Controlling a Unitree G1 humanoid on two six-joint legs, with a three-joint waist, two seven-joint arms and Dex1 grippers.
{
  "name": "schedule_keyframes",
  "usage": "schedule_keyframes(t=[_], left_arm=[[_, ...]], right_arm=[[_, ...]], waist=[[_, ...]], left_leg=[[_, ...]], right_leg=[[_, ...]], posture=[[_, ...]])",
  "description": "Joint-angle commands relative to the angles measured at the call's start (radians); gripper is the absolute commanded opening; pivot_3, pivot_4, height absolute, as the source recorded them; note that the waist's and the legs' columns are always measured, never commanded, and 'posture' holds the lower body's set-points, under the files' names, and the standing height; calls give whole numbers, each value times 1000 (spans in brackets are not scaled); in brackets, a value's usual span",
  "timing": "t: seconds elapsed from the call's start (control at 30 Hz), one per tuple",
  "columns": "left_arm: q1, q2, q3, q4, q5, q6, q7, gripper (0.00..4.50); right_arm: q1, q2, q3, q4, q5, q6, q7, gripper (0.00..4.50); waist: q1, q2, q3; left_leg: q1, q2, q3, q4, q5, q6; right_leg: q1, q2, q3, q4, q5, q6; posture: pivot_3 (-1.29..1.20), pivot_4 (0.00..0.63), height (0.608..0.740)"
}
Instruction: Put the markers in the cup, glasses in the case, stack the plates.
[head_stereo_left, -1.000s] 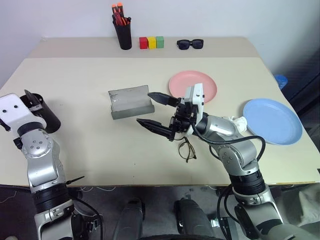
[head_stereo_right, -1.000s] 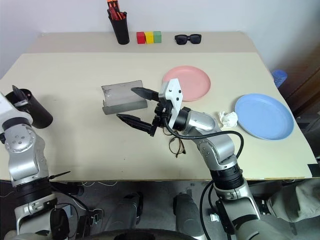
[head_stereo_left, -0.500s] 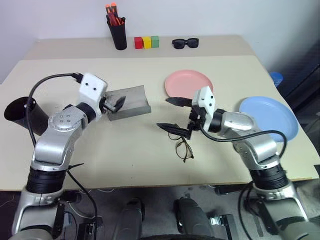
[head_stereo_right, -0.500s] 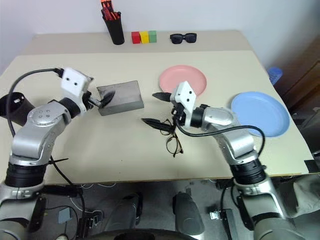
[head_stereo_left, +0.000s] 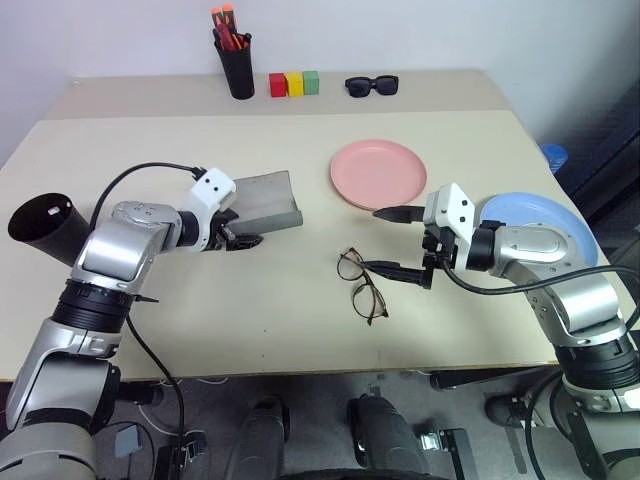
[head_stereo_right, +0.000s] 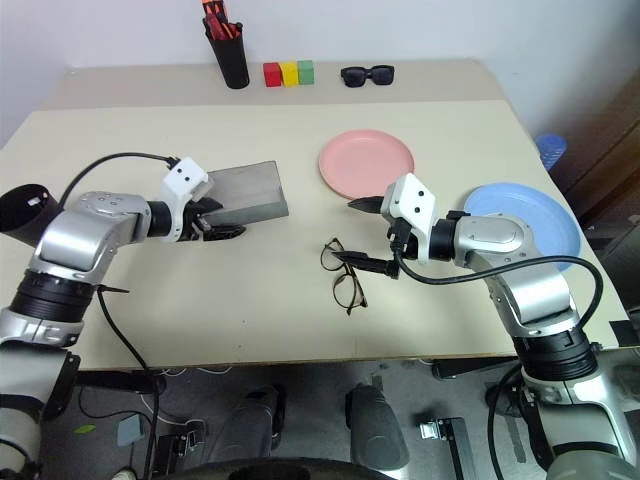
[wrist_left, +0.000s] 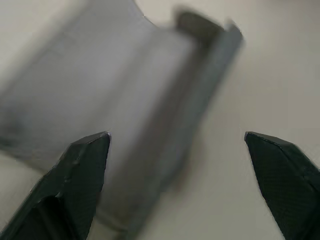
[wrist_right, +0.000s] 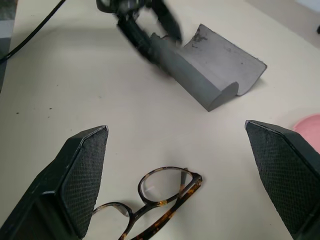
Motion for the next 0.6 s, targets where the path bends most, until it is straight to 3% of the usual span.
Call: schedule_keyframes(t=[0.03, 0.13, 0.2, 0.37, 0.6], left_arm=[[-32, 8, -11, 28, 50, -50, -15, 2171], [-17, 13, -11, 13, 69, -113, -42, 604], [35, 52, -29, -53, 98, -244, -103, 47], [148, 149, -41, -197, 112, -402, -245, 47], [262, 258, -28, -378, 83, -445, -397, 47]], right_arm=[[7, -1, -29, -54, 17, -2, -11, 4500], [12, -3, -31, -57, 18, 1, -13, 4500], [13, -6, -30, -56, 19, 2, -10, 4500], [11, -17, -21, -63, 34, 30, 6, 4500], [20, -54, 49, -152, 102, 313, -22, 4500]], waist=[[0, 0, 0], [2, 0, 0], [0, 0, 0], [3, 0, 0], [3, 0, 0]], left_leg=[[0, 0, 0, 0, 0, 0], [0, 0, 0, 0, 0, 0], [0, 0, 0, 0, 0, 0], [0, 0, 1, -1, 0, 0], [0, 0, 1, 0, 0, 0]], right_leg=[[0, 0, 0, 0, 0, 0], [0, 0, 0, 0, 0, 0], [0, 0, 0, 0, 0, 0], [-1, -1, 1, -1, 0, 0], [0, -1, 1, -1, 0, 0]], posture=[[0, 150, 740], [0, 150, 740], [0, 150, 740], [0, 150, 740], [0, 150, 740]])
